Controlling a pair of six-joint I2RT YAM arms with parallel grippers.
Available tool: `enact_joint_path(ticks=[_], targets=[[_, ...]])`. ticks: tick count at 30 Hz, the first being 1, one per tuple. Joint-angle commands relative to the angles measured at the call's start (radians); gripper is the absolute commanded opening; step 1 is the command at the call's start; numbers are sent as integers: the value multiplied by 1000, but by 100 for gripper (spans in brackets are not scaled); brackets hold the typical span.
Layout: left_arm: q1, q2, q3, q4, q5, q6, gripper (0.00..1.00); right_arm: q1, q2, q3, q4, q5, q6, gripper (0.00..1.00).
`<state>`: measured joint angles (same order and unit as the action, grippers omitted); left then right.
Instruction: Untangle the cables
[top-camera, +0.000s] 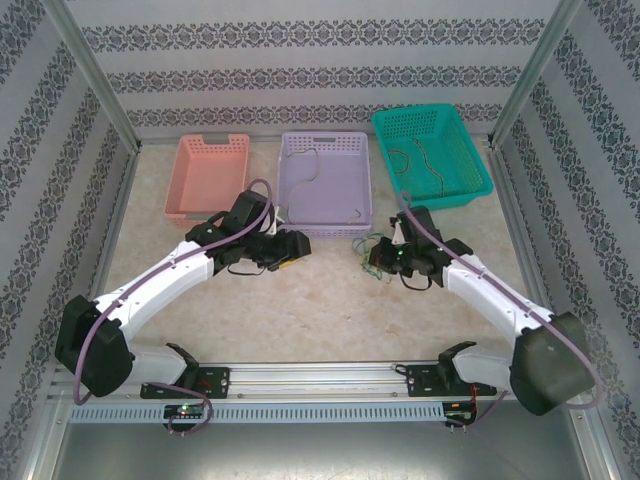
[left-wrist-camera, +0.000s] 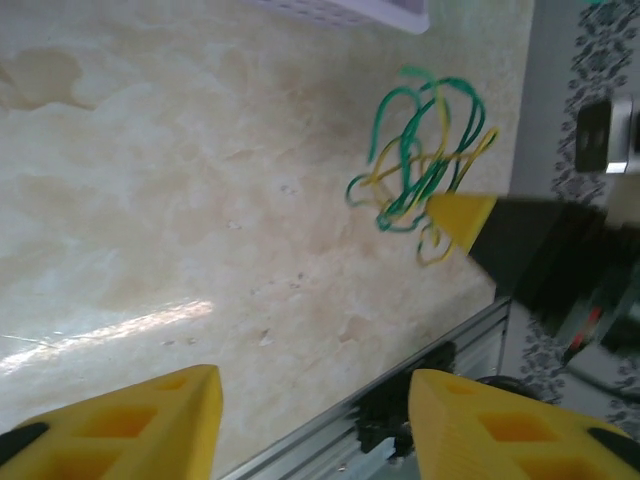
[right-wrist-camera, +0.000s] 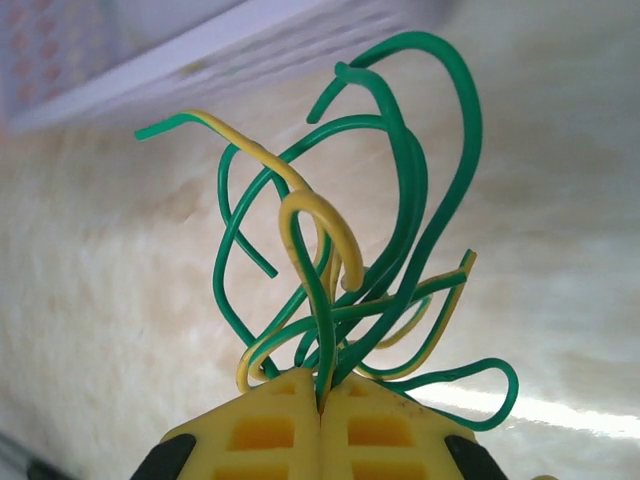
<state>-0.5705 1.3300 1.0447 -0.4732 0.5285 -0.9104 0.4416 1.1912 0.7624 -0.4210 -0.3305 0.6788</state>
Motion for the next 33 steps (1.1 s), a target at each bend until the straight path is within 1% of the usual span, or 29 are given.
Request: enact_joint_path(ticks=[1,5,7,9,12,15,18,22,25,28,33], targets=[[-14,17,48,65,36,-111,59,91,-39,24,-47,-2,-153,0],[-14,36,42,141,55,-262,62,201,-24,50,-44,24,-199,0],[-13,48,43,140,54,-327,62,248,8,78,-43,47,-212,0],[-12,61,40,102,55,-378,61,280,45,107,-44,72,-216,0],[-12,72,46,10,44,-402,58,307,87,144,-31,100,-205,0],[-8,56,33,-69,12,-444,58,319,120,173,-19,110,-199,0],[-7,20,-33,-49,-17,-524,60,327,140,193,-14,106,-201,0],[9,-26,-132,63,-57,-636,61,349,163,207,-16,91,-217,0],[28,-29,-147,94,-75,-662,61,369,177,209,-16,85,-222,0],[43,-25,-130,85,-102,-653,61,383,182,204,-8,90,-217,0],[52,6,-124,82,-96,-636,56,393,188,211,-2,89,-213,0]])
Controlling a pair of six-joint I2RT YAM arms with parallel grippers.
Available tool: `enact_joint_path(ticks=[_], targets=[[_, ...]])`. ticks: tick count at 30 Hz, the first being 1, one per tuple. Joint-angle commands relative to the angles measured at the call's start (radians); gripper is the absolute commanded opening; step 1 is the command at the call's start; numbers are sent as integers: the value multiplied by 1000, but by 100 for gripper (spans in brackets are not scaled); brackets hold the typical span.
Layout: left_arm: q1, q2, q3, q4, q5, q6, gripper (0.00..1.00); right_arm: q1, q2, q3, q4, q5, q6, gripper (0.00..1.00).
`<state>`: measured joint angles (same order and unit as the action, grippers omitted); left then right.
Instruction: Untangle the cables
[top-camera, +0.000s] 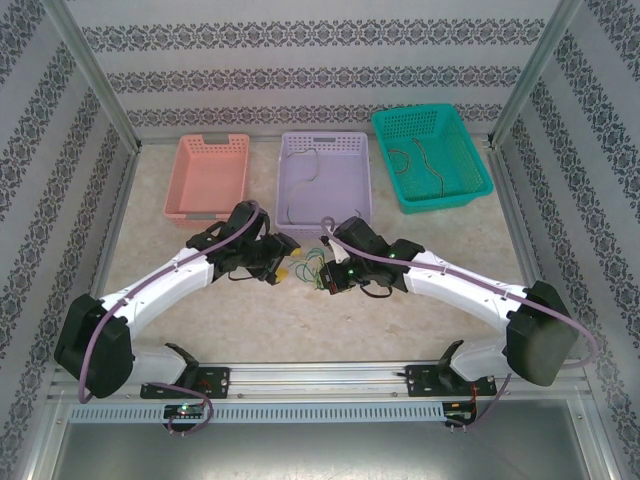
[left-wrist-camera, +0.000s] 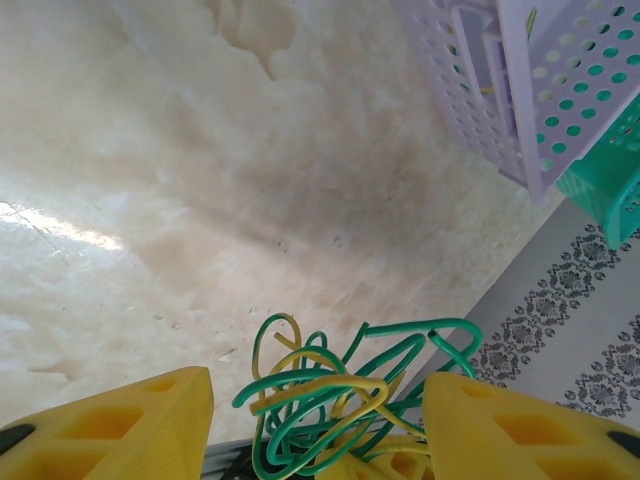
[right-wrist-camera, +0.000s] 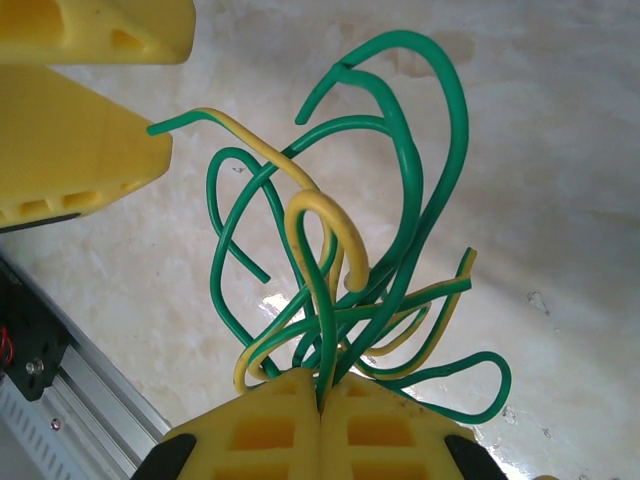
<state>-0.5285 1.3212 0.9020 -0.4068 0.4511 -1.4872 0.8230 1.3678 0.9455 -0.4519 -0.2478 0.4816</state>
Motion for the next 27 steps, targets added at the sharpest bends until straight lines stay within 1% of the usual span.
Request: enact_joint_path(ticks=[1,3,8,12,15,20,23,27], targets=[[12,19,16,20,-18,-60,55,13,13,29,29,3,-15,0],[11,25,13,34,-17,-64,52,16,17,32,30,2,-16,0],[12,50,35,36,-11,-58,50,22,25,35,34,-5,-12,0],[12,59,36,47,-14,-61,43,27,32,40,35,-11,-13,0],[13,63,35,57,-14,-59,31,28,33,41,34,-12,-15,0],[28,49,40,37,-34,-35,1,27,19,36,23,-2,-16,0],[41,24,45,12,-59,-5,0,17,7,24,19,1,-12,0],[61,-20,59,-23,-77,48,0,-27,-17,-2,12,4,9,0]])
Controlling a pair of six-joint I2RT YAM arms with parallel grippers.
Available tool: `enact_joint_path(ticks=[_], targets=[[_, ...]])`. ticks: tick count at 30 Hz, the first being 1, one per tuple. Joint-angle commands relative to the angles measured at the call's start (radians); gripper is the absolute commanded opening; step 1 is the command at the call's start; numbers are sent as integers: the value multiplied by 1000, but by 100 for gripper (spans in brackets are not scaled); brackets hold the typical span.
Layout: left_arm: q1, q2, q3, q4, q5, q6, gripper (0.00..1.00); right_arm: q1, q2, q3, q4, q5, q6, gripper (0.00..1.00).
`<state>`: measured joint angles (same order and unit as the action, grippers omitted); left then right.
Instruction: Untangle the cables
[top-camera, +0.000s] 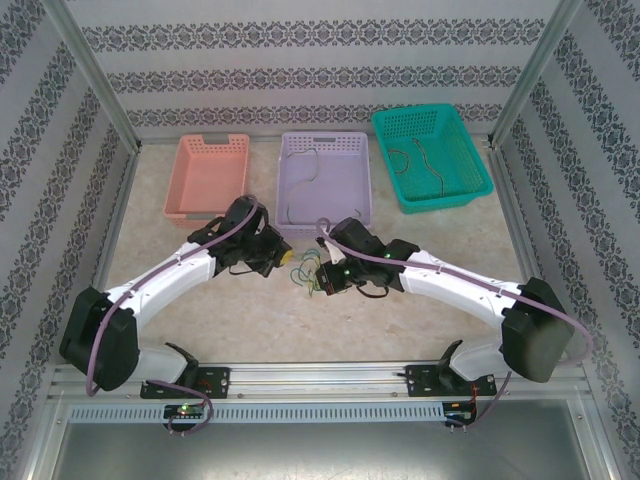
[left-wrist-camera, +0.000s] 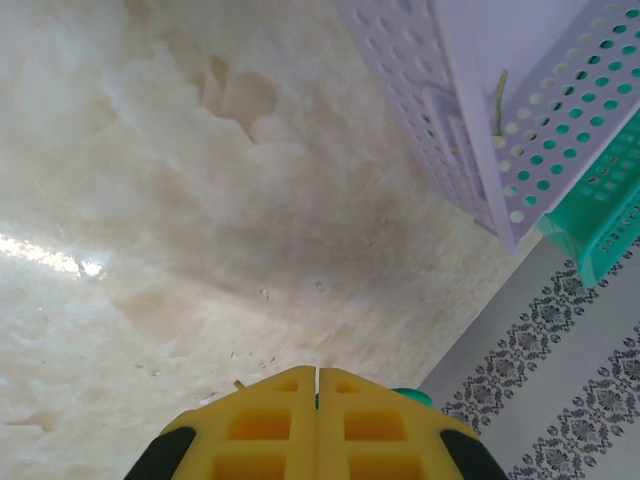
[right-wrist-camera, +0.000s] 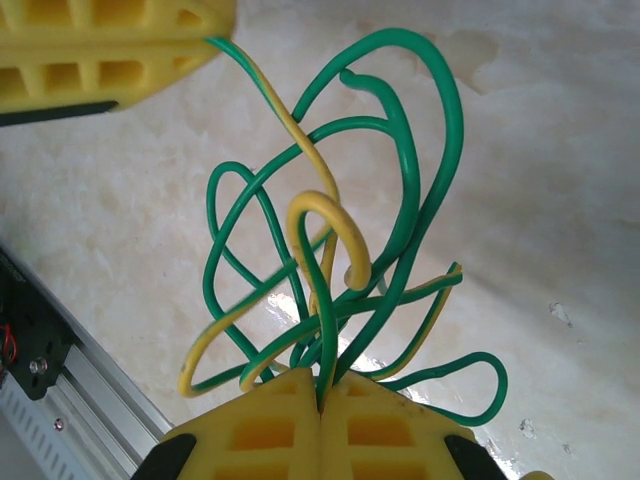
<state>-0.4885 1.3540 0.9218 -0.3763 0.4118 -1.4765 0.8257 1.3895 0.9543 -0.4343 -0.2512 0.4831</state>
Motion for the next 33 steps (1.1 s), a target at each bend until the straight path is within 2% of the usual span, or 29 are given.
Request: enact_joint_path(ticks=[1,6,12,19,24,28,33], targets=[[29,-67,48,-82,-44,58,0,-47,-51,-23,-6,3,15,0],[83,-155,43,-188,-73,127,0,-163,-114,-90,-21,-30,34,0],[184,-259,34,-307,-109,208,0,-358,-213,-181,-75,-50,82,0],[228,-286,43,-399,-131,284,0,-614,-327,-309,-23,-196,216,0],[253,-304,55,-439,-172,333,0,-725,-342,-319,-52,-238,235,0],[263,-289,68,-460,-171,362,0,-751,-328,-297,-114,-188,221,0],[281,-295,102,-517,-224,417,0,-818,-322,-289,-172,-125,222,0]])
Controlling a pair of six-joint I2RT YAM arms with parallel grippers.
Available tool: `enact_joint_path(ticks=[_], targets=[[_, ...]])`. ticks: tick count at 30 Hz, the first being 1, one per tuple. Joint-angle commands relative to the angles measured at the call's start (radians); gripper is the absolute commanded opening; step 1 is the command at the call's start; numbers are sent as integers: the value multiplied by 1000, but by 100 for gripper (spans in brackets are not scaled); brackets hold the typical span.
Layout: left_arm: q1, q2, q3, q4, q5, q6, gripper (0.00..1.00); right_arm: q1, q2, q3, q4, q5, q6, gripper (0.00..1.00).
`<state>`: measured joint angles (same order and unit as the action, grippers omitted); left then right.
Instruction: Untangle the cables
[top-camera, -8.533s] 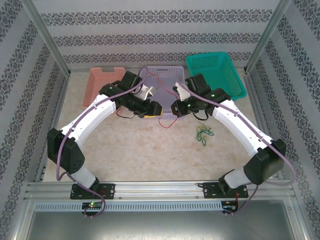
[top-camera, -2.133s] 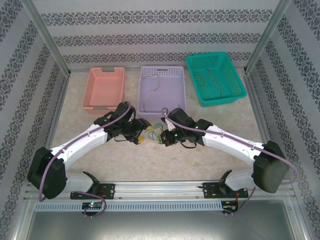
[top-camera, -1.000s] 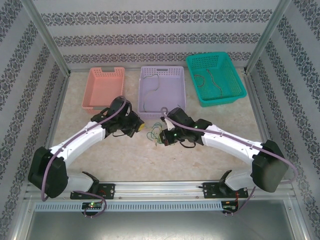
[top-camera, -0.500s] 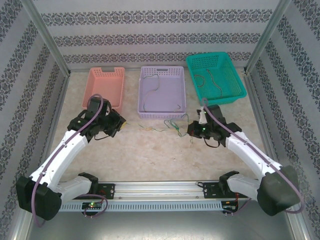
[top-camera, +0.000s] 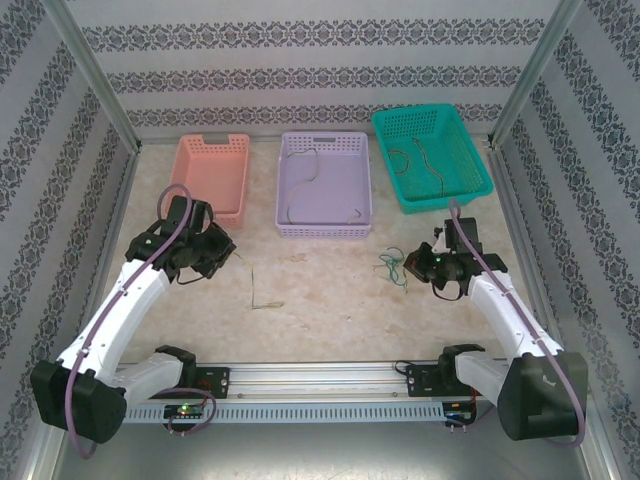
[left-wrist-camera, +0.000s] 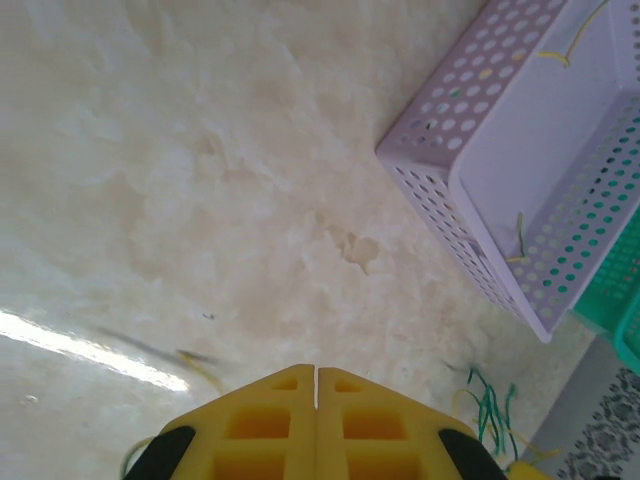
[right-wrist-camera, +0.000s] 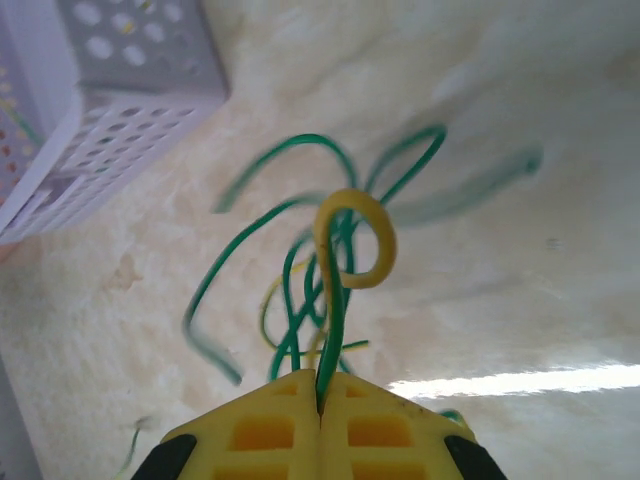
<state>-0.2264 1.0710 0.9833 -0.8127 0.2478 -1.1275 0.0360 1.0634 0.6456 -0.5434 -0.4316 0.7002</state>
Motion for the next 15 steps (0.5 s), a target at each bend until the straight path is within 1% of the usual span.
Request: enact_joint_path(ticks=[1,4,7,11,12,14,15], targets=[[21,-11,49,-93,-74,79,0,-44,4,18,-66,60,8,0],[27,-7,51,-83,-61,100,0,-80,22,21,-43,40,22,0],[27,8,27,9,27,98,0,-78,61,35,-30,28,22,0],[27,23,23,102,110,91,0,-76,126,38,-24,5,27,0],[27,26,24,135,138,89,0,-74,142,41,-26,-2,28,7],[27,40,38,164,182,86,0,-68,154,46,-27,-6,39,25],[27,45,45,179,207,86,0,-60,147,51,-32,1,45,31]])
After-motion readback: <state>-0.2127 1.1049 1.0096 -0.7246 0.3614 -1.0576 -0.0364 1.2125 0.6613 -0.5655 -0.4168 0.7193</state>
